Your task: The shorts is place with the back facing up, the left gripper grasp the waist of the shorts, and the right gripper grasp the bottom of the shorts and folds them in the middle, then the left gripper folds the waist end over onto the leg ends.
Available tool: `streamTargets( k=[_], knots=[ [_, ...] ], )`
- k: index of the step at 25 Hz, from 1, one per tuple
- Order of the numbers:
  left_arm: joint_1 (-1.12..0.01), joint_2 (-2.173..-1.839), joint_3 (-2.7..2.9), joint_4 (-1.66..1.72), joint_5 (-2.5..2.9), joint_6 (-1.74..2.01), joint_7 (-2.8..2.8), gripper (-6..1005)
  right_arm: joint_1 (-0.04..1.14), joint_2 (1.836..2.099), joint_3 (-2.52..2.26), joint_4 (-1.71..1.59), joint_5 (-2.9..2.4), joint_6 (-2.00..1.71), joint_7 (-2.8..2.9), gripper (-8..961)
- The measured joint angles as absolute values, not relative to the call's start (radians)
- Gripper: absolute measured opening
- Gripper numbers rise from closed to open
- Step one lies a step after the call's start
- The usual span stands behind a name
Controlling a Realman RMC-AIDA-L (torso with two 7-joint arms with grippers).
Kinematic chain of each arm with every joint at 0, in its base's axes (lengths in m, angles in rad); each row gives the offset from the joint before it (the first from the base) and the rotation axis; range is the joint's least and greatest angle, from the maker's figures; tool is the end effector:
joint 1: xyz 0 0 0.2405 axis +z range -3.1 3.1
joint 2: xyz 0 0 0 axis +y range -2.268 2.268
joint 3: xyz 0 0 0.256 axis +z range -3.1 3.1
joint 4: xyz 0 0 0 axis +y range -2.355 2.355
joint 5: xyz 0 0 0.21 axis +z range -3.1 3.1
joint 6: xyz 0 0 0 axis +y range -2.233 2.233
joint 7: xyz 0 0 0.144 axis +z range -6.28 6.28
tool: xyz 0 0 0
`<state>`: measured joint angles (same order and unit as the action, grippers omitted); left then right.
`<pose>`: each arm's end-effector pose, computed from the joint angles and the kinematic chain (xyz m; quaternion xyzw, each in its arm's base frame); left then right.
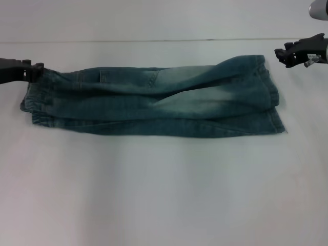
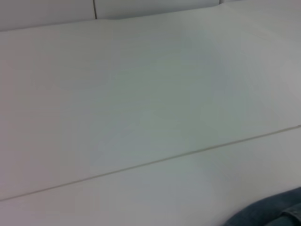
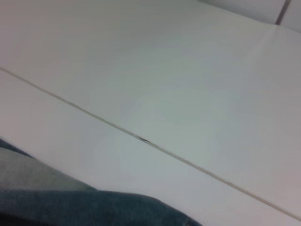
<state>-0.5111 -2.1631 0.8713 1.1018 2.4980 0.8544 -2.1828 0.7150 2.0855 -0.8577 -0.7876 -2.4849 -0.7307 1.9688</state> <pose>-0.2820 0.4101 0.0602 -0.8061 -0.3785 -0.0426 0.4529 0.2659 0.4531 0.0365 -0.8522 0.2920 -0.0056 0.4340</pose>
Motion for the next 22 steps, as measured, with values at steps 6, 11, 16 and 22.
streamTargets(
  k=[6,11,16,22],
  knots=[
    [-0.493,-2.163,0.876,1.153,2.490,0.852,-2.179,303,0.688,2.088,-0.855,-0.846,-2.469,-0.746,1.969,321],
    [-0.418,-2.164,0.876,1.245,2.356,0.929,-2.097,530,0.613,2.086,-0.857,-0.955,-2.331,-0.860,1.916,545],
    [-0.307,-2.169,0.840,1.267,2.134,1.038,-1.910,703,0.500,2.077,-0.849,-1.030,-2.060,-1.065,1.745,724],
    [-0.252,-2.172,0.726,1.164,1.998,1.187,-1.717,917,0.402,2.085,-0.811,-0.943,-1.834,-1.268,1.463,888]
  ],
)
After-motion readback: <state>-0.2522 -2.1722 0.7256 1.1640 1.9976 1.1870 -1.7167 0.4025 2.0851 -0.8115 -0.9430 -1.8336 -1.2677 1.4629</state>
